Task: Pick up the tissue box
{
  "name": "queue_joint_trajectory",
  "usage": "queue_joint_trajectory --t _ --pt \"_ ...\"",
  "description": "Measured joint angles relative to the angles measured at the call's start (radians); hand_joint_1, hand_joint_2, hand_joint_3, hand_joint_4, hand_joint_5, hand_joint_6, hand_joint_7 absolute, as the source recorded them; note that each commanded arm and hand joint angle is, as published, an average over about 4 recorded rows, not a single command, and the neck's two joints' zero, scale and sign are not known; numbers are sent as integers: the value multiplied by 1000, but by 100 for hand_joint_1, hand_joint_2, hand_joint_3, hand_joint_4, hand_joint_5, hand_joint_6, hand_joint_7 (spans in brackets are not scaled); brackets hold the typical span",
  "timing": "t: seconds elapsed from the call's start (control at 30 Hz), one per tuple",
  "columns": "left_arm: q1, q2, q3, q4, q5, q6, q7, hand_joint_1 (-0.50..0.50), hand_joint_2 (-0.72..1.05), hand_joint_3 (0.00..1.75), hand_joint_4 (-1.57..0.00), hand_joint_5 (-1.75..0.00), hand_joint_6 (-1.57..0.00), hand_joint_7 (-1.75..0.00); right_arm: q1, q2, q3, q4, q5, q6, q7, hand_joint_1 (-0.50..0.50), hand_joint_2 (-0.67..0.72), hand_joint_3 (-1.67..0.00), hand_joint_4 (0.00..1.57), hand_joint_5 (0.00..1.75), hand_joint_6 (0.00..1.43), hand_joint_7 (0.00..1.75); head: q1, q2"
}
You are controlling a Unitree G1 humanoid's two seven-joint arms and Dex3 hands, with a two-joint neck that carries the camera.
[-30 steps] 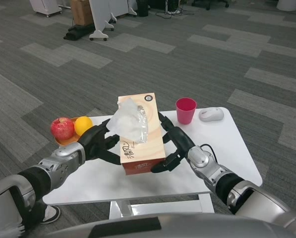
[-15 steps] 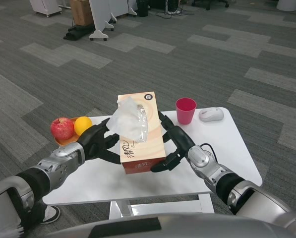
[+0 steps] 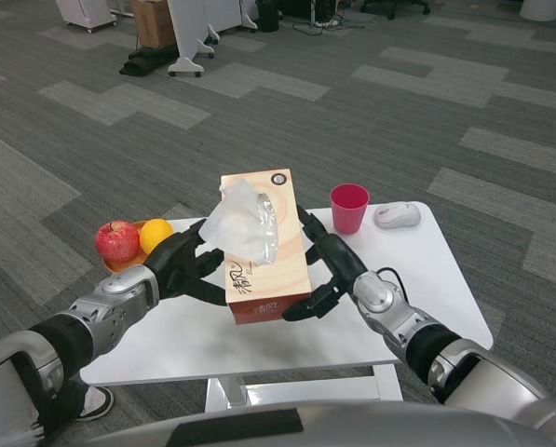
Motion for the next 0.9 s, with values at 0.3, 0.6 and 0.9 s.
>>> queue_joint_trajectory --t 0.3,0.6,0.9 --pt "7 1 19 -8 10 0 -1 50 96 9 0 0 0 0 1 0 -5 -9 0 0 0 33 -3 -65 0 175 0 0 -3 0" --pt "13 6 36 -22 20 0 -1 50 96 9 0 0 0 0 3 -2 -8 -21 1 0 -1 35 -3 -63 0 175 0 0 -3 2" --pt "19 6 46 -26 23 0 -1 50 96 9 0 0 0 0 8 -2 -13 -31 1 0 -2 38 -3 -71 0 175 0 0 -2 3"
